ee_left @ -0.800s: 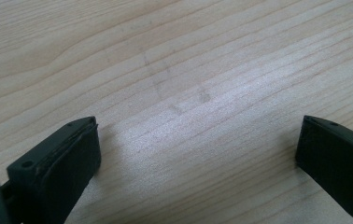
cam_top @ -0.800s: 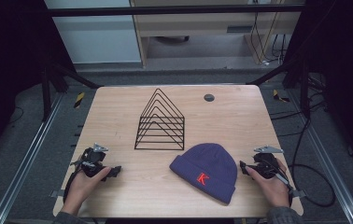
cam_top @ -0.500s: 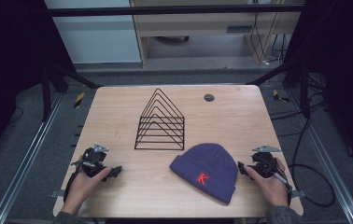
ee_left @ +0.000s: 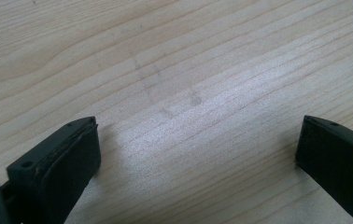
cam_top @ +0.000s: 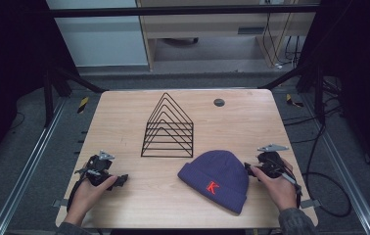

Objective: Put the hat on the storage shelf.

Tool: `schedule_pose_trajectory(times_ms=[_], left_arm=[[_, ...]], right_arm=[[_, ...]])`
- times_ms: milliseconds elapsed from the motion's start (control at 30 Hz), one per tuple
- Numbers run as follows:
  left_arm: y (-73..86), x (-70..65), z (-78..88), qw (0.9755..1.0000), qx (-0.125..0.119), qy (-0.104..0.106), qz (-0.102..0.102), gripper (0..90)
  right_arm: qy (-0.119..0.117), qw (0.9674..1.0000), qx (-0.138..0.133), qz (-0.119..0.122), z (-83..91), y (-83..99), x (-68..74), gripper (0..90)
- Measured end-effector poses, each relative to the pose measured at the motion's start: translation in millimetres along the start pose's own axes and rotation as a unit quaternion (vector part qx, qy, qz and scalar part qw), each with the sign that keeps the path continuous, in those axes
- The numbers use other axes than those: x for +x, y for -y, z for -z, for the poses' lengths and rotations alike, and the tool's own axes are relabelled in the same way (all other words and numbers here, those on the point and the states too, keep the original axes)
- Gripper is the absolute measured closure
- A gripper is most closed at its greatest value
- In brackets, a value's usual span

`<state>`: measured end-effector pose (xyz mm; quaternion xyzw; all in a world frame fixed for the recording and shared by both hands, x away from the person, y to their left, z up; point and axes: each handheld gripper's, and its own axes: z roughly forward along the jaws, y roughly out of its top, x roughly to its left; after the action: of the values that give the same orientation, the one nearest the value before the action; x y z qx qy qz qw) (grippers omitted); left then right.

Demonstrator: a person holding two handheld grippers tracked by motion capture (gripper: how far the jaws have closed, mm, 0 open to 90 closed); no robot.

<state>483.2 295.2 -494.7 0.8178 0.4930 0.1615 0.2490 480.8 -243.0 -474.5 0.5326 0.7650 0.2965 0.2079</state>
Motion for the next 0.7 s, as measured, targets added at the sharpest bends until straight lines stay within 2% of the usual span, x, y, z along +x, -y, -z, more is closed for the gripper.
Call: schedule_pose_trajectory(times_ms=[33,67,233,367,467,500,700], left_arm=[[0.0,-0.2,-0.1,1.0,-0.001,0.0,0.0,0.0],[0.3,-0.7,-0.4,1.0,-0.004,0.001,0.001,0.0],[0.1,-1.4,-0.7,1.0,-0.005,0.002,0.0,0.0],[0.1,-1.6,-0.6,1.0,-0.005,0.003,-0.001,0.0],[0.1,-1.7,-0.8,1.0,-0.005,0.003,-0.002,0.0],[0.1,-1.8,-0.8,1.0,-0.006,0.003,-0.002,0.0],[0.1,-1.8,-0.9,1.0,-0.006,0.004,-0.003,0.0]], right_arm=[[0.0,0.9999,0.001,0.017,0.2,-7.1,2.6,28.7],[-0.002,0.9988,0.006,0.049,1.1,-23.6,9.5,29.2],[-0.025,0.9965,0.017,0.078,-2.3,-52.6,21.6,35.5],[-0.055,0.996,0.03,0.064,-12.4,-65.2,23.9,41.9],[-0.059,0.9956,0.035,0.064,-18.2,-68.4,23.3,44.4],[-0.067,0.9955,0.039,0.055,-22.5,-70.7,22.0,47.2],[-0.073,0.9957,0.037,0.044,-27.7,-72.2,18.9,51.9]])
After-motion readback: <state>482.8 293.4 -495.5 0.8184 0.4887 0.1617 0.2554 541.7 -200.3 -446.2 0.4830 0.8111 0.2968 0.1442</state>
